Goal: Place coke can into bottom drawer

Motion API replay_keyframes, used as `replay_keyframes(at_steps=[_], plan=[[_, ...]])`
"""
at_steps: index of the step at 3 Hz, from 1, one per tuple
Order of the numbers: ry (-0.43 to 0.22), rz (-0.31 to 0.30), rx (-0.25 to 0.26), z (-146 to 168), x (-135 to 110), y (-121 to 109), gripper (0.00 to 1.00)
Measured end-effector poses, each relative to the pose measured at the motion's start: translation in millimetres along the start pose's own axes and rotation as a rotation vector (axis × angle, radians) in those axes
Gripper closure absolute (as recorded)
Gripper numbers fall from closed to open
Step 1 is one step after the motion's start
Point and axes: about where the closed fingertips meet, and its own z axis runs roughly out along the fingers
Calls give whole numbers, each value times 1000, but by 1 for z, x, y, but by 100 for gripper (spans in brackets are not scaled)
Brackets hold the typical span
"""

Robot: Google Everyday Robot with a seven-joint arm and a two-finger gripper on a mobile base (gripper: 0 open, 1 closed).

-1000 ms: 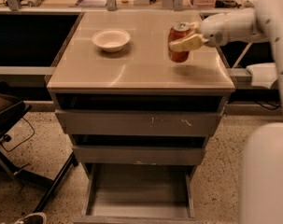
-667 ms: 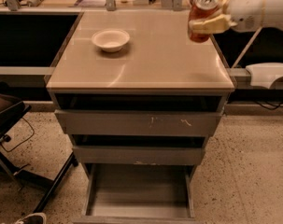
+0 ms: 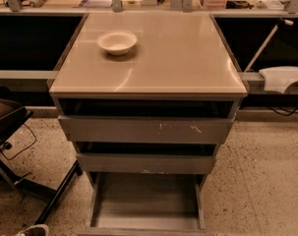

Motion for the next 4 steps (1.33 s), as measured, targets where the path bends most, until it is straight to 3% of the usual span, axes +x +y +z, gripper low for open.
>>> replay_keyframes(at_steps=[1,2,3,4], plan=[[0,0,0,0,0,0,100],[16,8,7,0,17,6,100],[10,-44,64,-4,5,29,100],[54,-90,130,-16,-1,69,100]])
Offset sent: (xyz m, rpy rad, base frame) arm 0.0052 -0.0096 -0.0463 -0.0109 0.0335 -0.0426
